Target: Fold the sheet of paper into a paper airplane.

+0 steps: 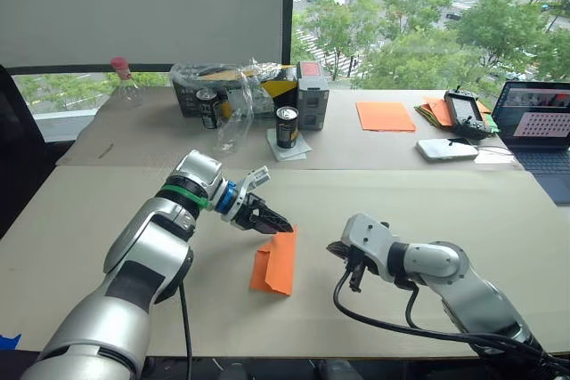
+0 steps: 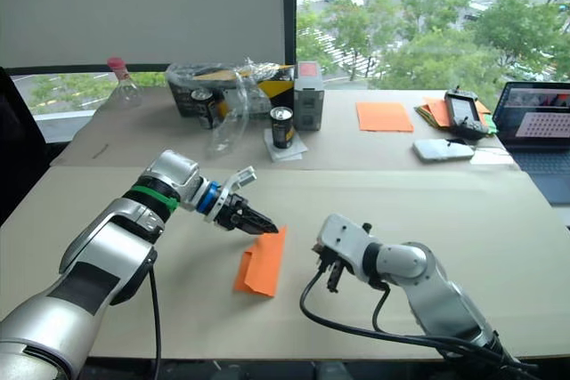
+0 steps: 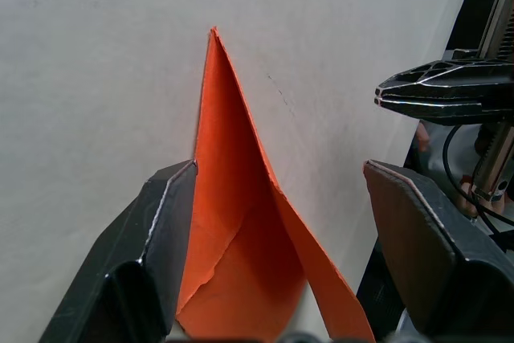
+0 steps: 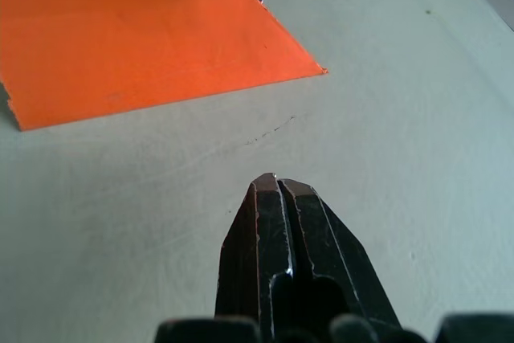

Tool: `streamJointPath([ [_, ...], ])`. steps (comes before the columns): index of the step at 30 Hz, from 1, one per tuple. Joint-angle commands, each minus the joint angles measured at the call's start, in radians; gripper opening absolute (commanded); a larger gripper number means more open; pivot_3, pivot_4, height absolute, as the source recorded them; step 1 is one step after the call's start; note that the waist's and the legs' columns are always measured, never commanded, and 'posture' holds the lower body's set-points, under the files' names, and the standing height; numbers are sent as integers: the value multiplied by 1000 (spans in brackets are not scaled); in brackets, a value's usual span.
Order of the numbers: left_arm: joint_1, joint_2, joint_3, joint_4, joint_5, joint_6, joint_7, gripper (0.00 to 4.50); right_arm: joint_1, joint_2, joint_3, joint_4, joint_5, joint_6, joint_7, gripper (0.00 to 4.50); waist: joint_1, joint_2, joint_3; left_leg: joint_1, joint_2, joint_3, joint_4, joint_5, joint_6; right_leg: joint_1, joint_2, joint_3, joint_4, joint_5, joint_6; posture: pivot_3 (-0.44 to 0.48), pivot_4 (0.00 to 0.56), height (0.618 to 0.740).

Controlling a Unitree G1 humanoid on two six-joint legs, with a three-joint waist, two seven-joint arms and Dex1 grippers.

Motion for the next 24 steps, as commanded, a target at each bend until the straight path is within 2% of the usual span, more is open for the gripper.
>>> streamJointPath([
  [1,-31,-20,-12,8,30,-16,-68,2372,-1,-11,-21,-38,-2,9,-17,0,1,0,0,0,0,0,0,0,0,0,0,0,0,0,0,0,150,720],
  [8,-12,-33,-24,-6,68,3,-100,19,-16,-5,-13,-29,0,18,-30,0,-3,0,0,0,0,0,0,0,0,0,0,0,0,0,0,0,150,720],
  [12,-3,-17,45,-21,48,36,-58,19,-31,13,-28,-32,22,37,-38,0,-3,0,0,0,0,0,0,0,0,0,0,0,1,0,0,0,150,720],
  [15,-16,-4,202,-11,12,126,70,19,-57,22,-42,-37,37,51,-44,0,-4,0,0,0,0,0,0,0,0,0,0,0,1,0,0,0,150,720],
  [18,-54,5,478,71,-31,225,306,19,-70,8,-50,-32,36,51,-45,0,-2,0,0,0,0,-1,0,0,0,0,0,0,1,0,0,0,150,720],
  [24,-12,-15,927,58,-33,370,731,19,-78,6,-47,-3,31,33,-44,0,0,0,0,1,0,-1,1,0,0,0,-1,0,2,0,0,0,150,720],
])
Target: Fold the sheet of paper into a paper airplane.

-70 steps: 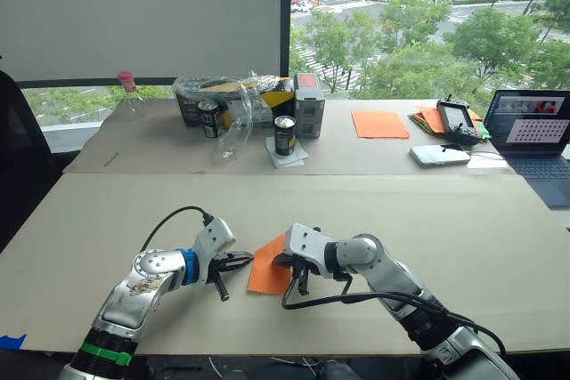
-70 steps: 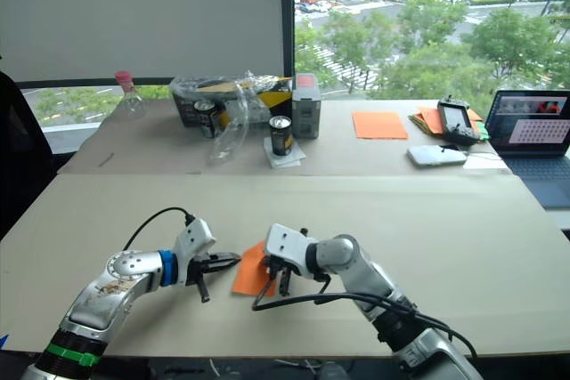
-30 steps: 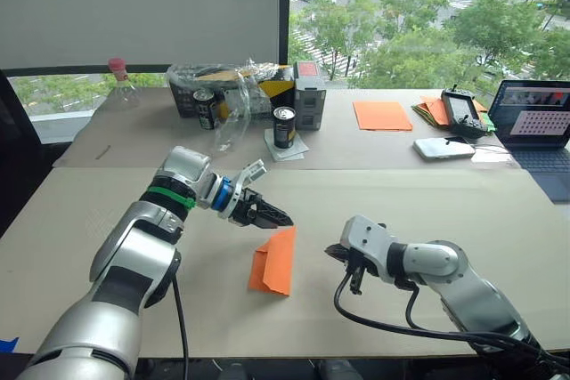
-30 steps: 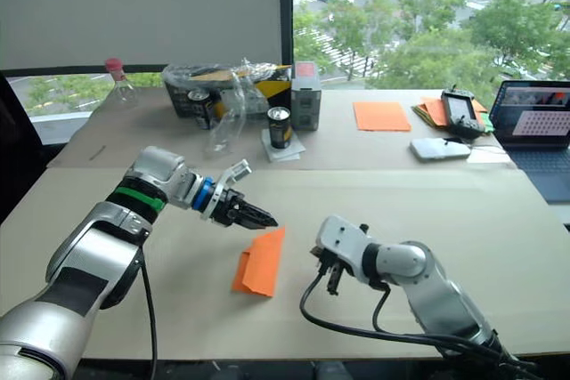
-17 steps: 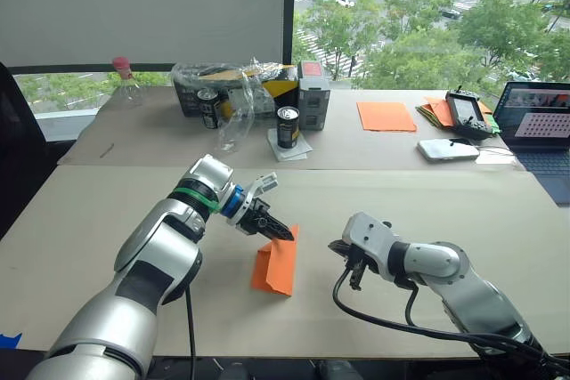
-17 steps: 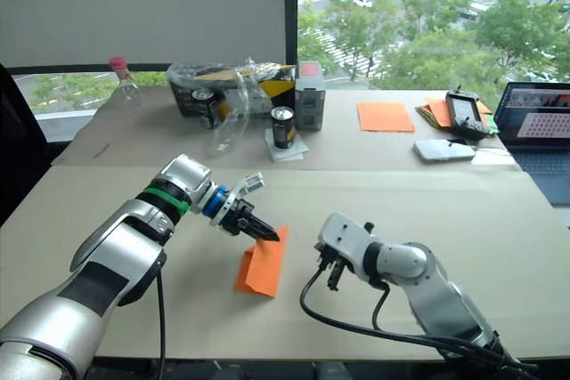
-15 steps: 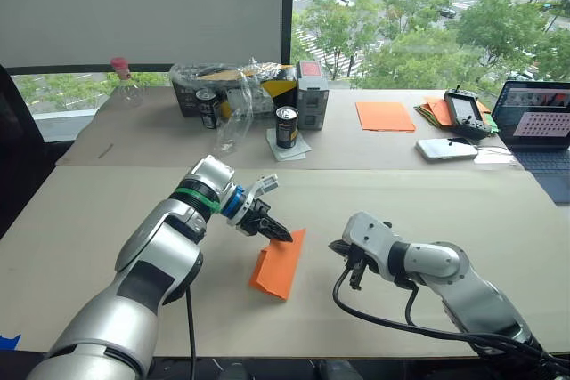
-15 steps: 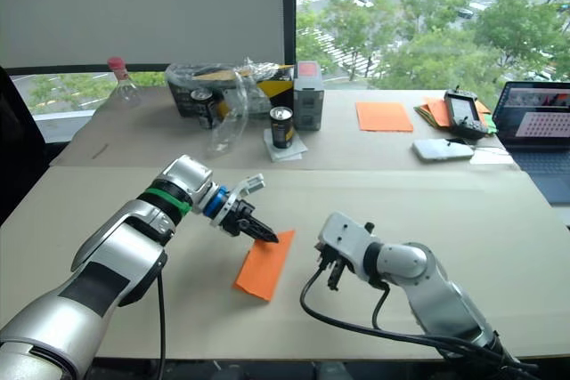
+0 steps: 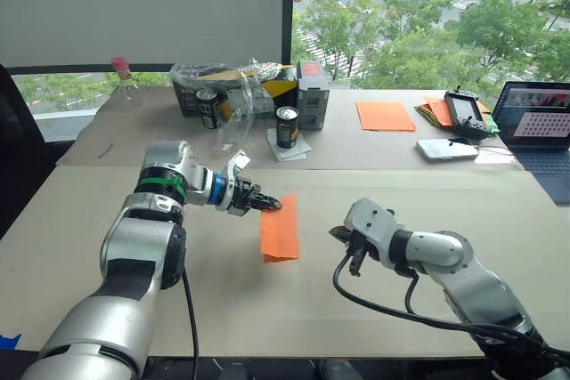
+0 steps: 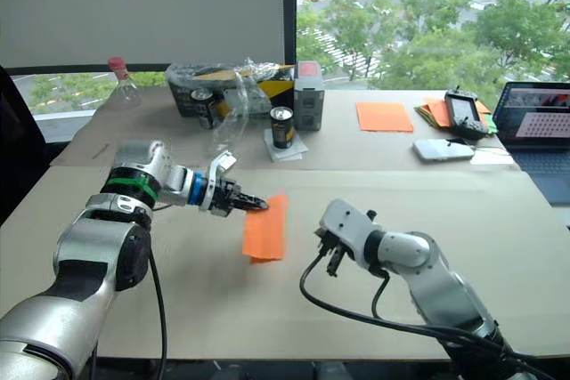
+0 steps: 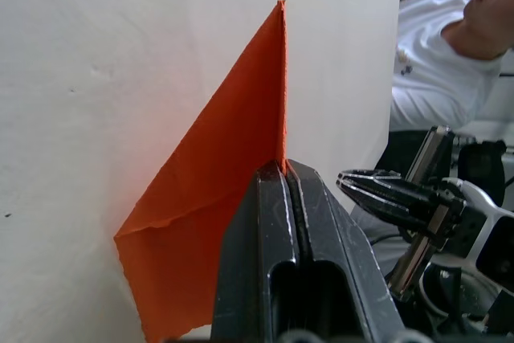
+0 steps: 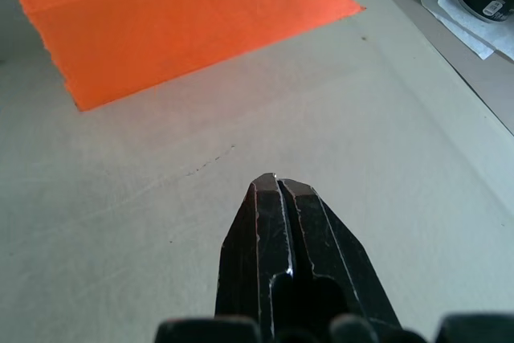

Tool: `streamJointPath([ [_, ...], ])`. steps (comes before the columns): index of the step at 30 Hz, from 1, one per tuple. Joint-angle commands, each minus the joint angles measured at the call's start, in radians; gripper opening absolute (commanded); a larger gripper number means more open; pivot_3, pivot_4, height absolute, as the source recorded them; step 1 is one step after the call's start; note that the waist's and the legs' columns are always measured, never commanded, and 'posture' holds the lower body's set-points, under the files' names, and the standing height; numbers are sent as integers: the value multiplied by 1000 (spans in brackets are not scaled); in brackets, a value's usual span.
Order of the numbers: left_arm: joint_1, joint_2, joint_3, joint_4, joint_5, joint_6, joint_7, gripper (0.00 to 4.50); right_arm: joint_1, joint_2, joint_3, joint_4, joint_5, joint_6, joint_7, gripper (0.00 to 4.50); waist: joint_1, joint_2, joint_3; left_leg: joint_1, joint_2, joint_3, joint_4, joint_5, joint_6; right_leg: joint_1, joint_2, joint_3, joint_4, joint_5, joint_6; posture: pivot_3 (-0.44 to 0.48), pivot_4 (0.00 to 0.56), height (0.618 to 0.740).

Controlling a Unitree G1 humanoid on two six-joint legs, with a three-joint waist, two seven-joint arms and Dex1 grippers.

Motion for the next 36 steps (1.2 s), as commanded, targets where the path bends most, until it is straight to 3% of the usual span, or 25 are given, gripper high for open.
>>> streamJointPath([
  [1,8,-26,216,3,-24,79,228,19,-23,0,-14,-1,7,-7,-5,0,1,0,0,0,0,0,0,0,0,0,0,0,0,0,0,0,150,720],
  [6,78,-125,484,-67,-92,79,558,19,-43,11,-1,23,6,-22,-3,0,5,0,0,1,-1,0,1,1,-2,0,-1,0,4,0,0,0,150,720],
  [10,211,-359,741,-457,-184,79,887,19,-64,21,11,46,1,-35,-1,0,8,0,0,2,-1,0,1,1,-3,-1,-2,1,7,0,0,0,150,720],
  [14,295,-575,854,-817,-302,79,1150,19,-75,28,23,59,-3,-43,0,0,0,-2,1,1,-1,1,2,2,-4,-1,-3,2,7,0,0,0,150,720],
  [20,343,-689,911,-931,-513,79,1420,19,-84,35,37,60,-3,-45,0,0,11,-3,1,3,-1,1,1,3,-7,-2,-2,3,10,1,0,0,150,720],
  [23,380,-688,886,-909,-674,79,1523,755,-88,35,39,52,2,-40,7,0,22,-3,1,2,-2,1,2,3,-12,-2,-3,3,9,1,0,0,150,720],
  [28,436,-635,812,-864,-923,79,1685,2531,-90,43,40,43,21,-36,22,0,31,-3,1,2,-2,1,2,3,-12,-2,-3,3,8,1,0,0,150,720],
  [34,542,-440,674,-870,-1230,46,1804,4481,-87,107,38,45,71,1,16,0,19,-3,1,3,-1,1,2,3,-13,-1,-2,3,9,1,0,0,150,720],
  [35,579,-399,626,-877,-1317,8,1839,4481,-87,119,41,48,79,6,17,0,19,-3,1,4,-1,1,2,3,-13,-1,-2,3,9,1,0,0,150,720],
  [36,622,-351,567,-887,-1409,-37,1871,4500,-88,127,42,51,86,7,18,467,18,-3,1,5,-1,1,2,3,-13,-1,-2,3,10,1,0,0,150,720],
])
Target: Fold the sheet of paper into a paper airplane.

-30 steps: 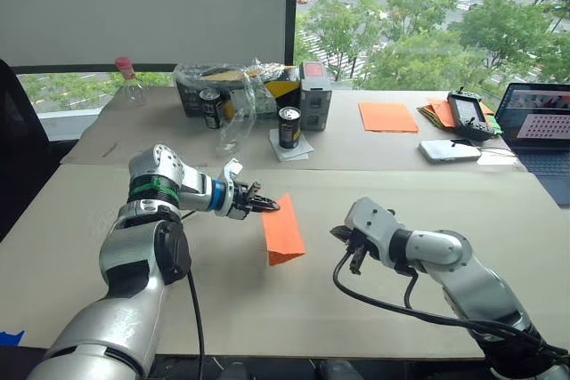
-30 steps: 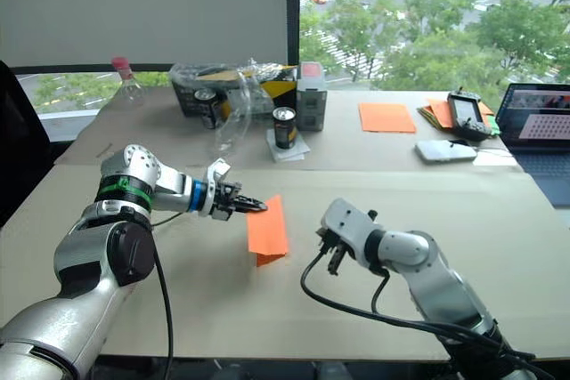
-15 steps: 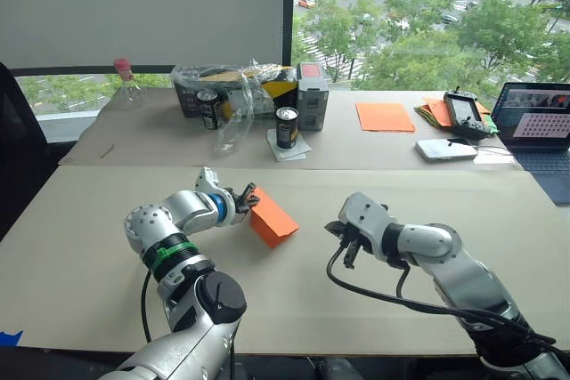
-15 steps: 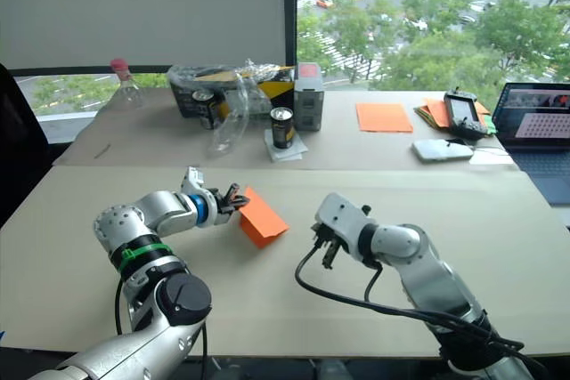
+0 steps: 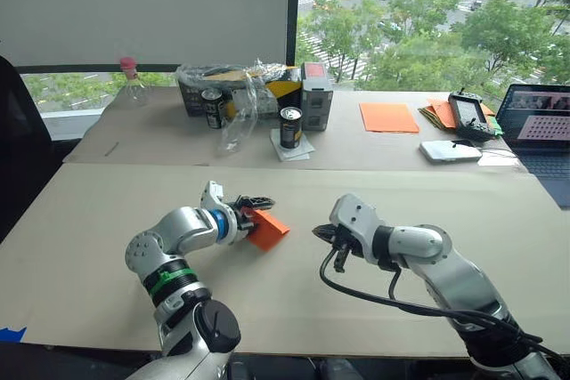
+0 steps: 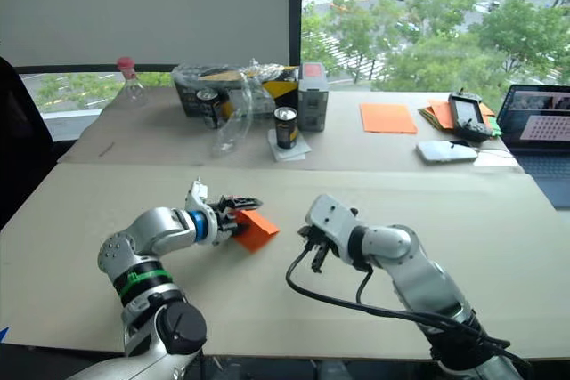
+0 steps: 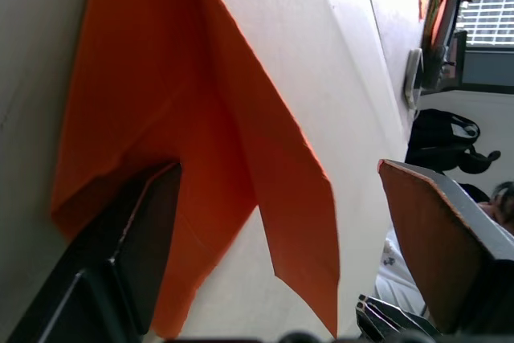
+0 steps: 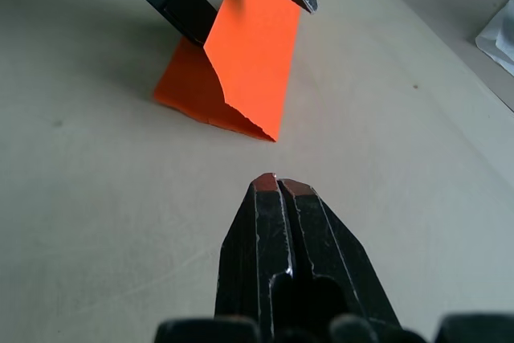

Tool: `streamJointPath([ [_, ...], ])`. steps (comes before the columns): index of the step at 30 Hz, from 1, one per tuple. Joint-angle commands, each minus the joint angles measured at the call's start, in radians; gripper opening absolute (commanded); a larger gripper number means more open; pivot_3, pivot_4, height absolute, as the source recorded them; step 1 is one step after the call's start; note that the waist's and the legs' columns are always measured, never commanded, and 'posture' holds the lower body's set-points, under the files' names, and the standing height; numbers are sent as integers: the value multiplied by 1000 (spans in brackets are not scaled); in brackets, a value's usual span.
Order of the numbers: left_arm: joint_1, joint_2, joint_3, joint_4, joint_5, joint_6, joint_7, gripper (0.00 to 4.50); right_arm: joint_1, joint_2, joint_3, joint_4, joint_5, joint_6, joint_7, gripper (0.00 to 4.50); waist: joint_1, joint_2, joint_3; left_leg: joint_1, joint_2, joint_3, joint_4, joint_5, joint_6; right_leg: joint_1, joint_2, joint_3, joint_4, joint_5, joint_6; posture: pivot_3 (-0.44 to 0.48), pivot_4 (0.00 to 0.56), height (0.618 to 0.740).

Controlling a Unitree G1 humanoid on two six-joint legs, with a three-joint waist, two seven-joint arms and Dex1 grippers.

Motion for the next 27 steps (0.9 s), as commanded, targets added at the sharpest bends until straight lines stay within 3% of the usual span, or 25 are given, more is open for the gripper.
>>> streamJointPath([
  [1,109,120,-158,-37,-269,-127,117,4500,-13,18,-8,-20,31,10,-3,596,-4,0,0,1,0,0,0,0,0,0,0,0,1,0,0,0,150,720],
  [3,178,270,-237,-38,-388,-189,114,4500,-31,47,-8,4,44,-2,-8,1195,-15,0,0,2,1,0,0,0,0,1,0,1,2,0,0,0,150,720],
  [5,201,390,-267,-24,-415,-231,65,4500,-49,75,-3,33,50,-16,-10,1937,-21,0,0,3,1,0,0,0,0,1,1,1,3,0,0,0,150,720],
  [10,190,604,-334,22,-415,-237,-156,4500,-98,168,44,120,49,-53,-28,3641,-9,0,0,3,0,0,-1,0,-1,1,2,-1,2,0,-2,0,150,720],
  [12,189,695,-371,-18,-316,-213,-308,4500,-119,209,58,160,44,-56,-42,4330,-9,0,0,2,0,-1,-1,1,-1,1,2,-1,1,0,-2,0,150,720],
  [15,258,852,-464,-185,-19,-249,-694,4500,-150,270,103,256,5,-97,-73,4422,-17,-1,0,1,1,0,-3,2,-4,0,2,-1,-1,0,-2,0,150,720],
  [18,372,969,-560,-308,196,-347,-1025,4500,-173,285,134,322,-45,-147,-97,4422,-21,0,0,2,1,1,-6,3,-5,0,2,-1,-4,0,-3,0,150,720],
  [24,514,1066,-675,-391,563,-642,-1400,4500,-179,307,130,364,-73,-173,-113,4422,-18,0,1,0,3,1,-7,3,-5,-2,2,-1,-4,-1,-4,0,150,720],
  [25,520,1066,-688,-377,606,-677,-1435,4500,-177,313,124,366,-68,-176,-111,3909,-18,0,1,0,3,1,-7,3,-5,-2,2,-1,-4,0,-4,0,150,720],
  [27,497,1066,-696,-321,608,-662,-1532,4500,-175,309,130,373,-69,-209,-92,3343,-18,0,1,0,3,1,-7,3,-5,-2,2,-1,-4,0,-4,0,150,720],
])
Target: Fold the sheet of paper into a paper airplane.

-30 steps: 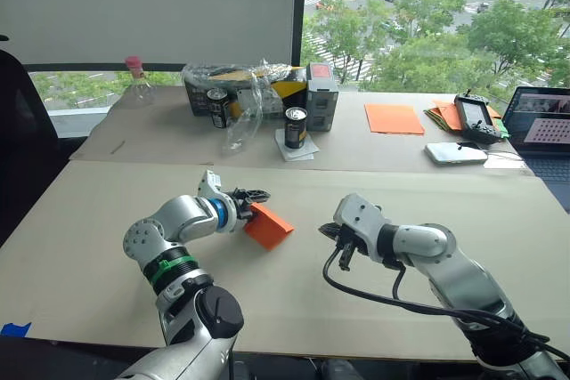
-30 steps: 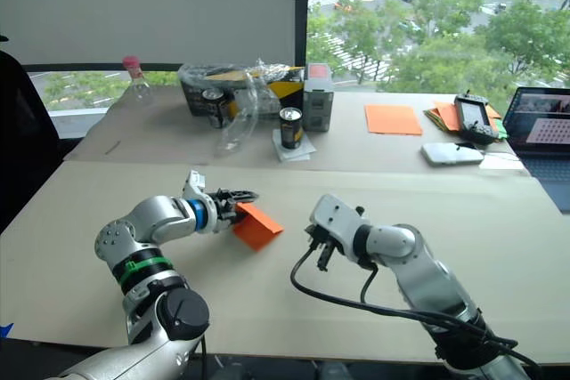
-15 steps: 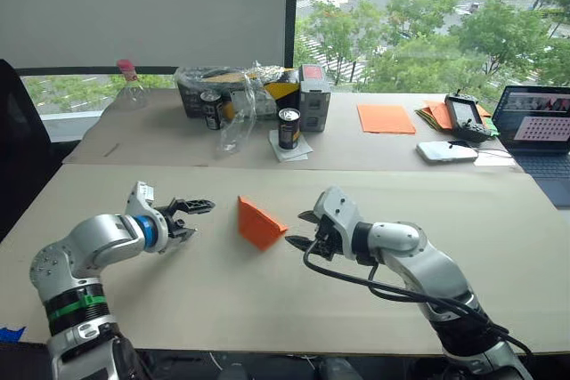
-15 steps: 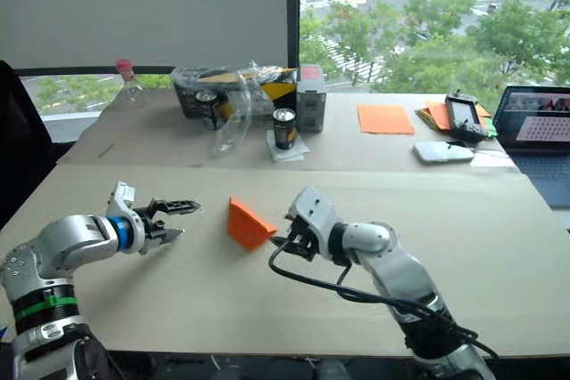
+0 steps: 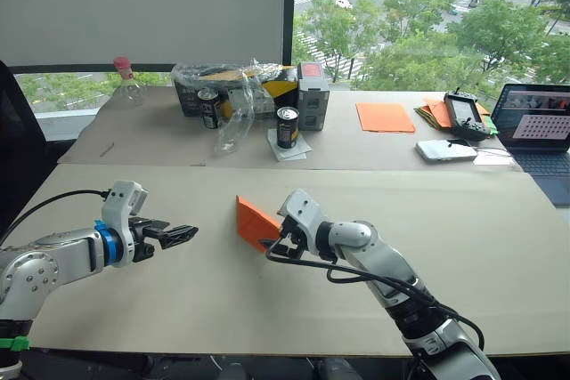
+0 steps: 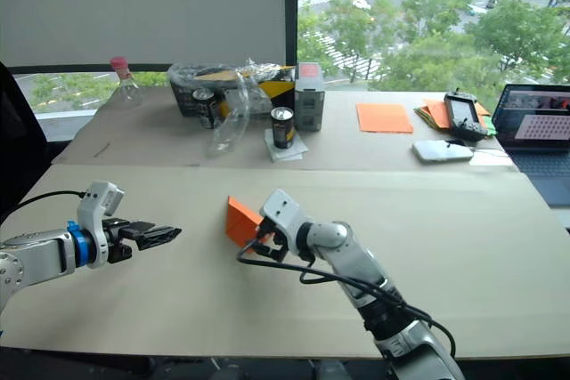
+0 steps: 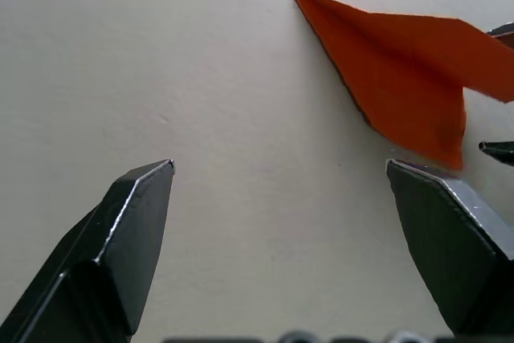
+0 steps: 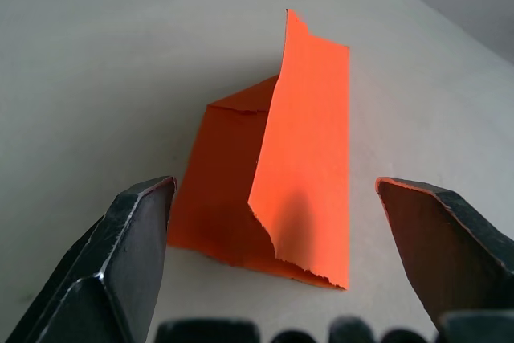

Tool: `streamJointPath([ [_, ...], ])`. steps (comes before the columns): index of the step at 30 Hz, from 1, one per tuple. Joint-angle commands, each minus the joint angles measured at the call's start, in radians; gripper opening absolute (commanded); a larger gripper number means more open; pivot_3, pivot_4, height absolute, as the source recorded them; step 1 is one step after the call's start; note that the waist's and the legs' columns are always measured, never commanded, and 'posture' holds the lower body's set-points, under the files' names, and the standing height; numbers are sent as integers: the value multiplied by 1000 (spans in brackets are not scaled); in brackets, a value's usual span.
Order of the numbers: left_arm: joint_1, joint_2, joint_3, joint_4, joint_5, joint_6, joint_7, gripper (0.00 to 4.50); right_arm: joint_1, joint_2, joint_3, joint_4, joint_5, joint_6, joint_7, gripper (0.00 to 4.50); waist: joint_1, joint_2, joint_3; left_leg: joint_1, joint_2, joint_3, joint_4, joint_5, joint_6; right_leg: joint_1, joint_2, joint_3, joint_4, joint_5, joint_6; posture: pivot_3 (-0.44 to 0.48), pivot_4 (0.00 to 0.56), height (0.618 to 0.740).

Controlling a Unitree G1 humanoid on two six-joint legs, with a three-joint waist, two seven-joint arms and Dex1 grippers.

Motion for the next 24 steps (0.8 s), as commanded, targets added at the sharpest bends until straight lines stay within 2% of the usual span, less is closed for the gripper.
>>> streamJointPath([
  [1,-43,29,-17,76,20,18,-193,4500,-15,0,-1,-6,1,-86,29,3012,-1,0,0,0,0,0,0,0,0,0,0,0,0,0,0,0,150,720],
  [3,-61,47,-33,110,26,57,-274,4500,-14,-8,7,10,-12,-123,41,2205,-5,0,0,0,0,0,0,0,1,0,0,0,0,0,0,0,150,720],
  [5,-83,42,-38,144,58,52,-306,4500,-12,-14,8,19,-14,-161,56,1471,-6,0,0,0,0,0,0,-1,1,0,0,0,0,0,1,0,150,720],
  [6,-94,39,-43,156,77,38,-327,4500,-12,-27,14,20,-22,-186,69,1270,-6,0,0,0,0,0,0,-1,1,0,0,0,0,0,1,0,150,720],
  [7,-102,37,-47,164,94,29,-346,4500,-12,-36,18,22,-29,-206,79,801,-6,-1,0,0,0,0,0,-1,1,0,0,0,0,0,1,0,150,720],
  [9,-114,39,-74,156,138,-22,-420,4500,-10,-94,22,7,-45,-276,133,187,-5,0,1,-1,0,0,0,-1,2,0,0,0,0,0,1,0,150,720],
  [10,-125,34,-81,157,158,-44,-445,4500,-10,-122,22,0,-49,-313,162,36,-2,0,1,-1,0,0,0,-1,1,0,0,0,0,0,1,0,150,720],
  [17,-226,-28,-111,195,219,-109,-572,4500,15,-289,14,-57,-46,-531,337,36,-3,-1,1,-1,0,0,1,-1,2,0,0,-1,0,0,1,0,150,720],
  [24,-311,-120,-212,200,302,-177,-678,4500,50,-385,20,-5,-122,-758,379,36,-3,-1,1,-1,0,0,2,-1,2,1,0,-1,0,0,1,0,150,720],
])
